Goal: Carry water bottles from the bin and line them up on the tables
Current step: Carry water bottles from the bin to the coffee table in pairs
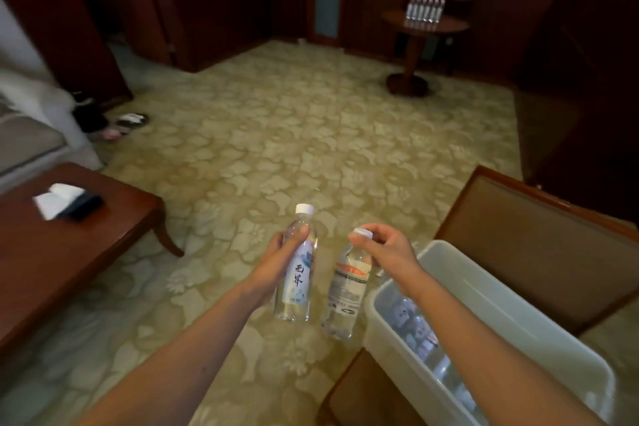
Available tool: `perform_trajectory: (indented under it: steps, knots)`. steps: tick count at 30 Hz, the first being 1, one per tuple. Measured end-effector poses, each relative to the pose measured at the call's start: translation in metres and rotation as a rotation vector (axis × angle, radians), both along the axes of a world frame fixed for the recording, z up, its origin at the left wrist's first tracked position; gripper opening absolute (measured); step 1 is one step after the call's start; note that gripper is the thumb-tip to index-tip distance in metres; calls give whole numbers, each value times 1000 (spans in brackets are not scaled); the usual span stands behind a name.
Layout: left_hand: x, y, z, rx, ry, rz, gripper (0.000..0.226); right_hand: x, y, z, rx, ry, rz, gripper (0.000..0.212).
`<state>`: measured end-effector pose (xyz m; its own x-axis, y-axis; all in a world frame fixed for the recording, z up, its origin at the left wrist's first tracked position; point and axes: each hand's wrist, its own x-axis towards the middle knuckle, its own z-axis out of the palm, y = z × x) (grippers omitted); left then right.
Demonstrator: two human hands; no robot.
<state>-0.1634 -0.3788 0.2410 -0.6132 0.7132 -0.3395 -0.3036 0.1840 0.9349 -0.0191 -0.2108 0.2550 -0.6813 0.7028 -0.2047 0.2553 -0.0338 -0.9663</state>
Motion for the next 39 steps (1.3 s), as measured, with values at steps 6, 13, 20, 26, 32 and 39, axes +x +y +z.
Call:
perform_trajectory:
  steps: [6,13,20,26,32,39]
  knots:
    - [-42,-133,28,34,127,214,50,-85,-115,28,17,78,158,24]
    - [-74,-295,50,-8,235,463,58,-179,-249,40,49,92,426,22]
    - [-93,-422,45,-104,277,697,47,-259,-372,45,86,105,750,17]
    - [-114,-504,43,-169,292,912,39,-326,-467,41,114,124,953,22]
    - [-162,-577,37,-198,281,1084,57,-407,-551,39,98,124,1129,20]
    - [-254,-643,43,-265,318,1223,42,-520,-633,51,103,159,1278,20]
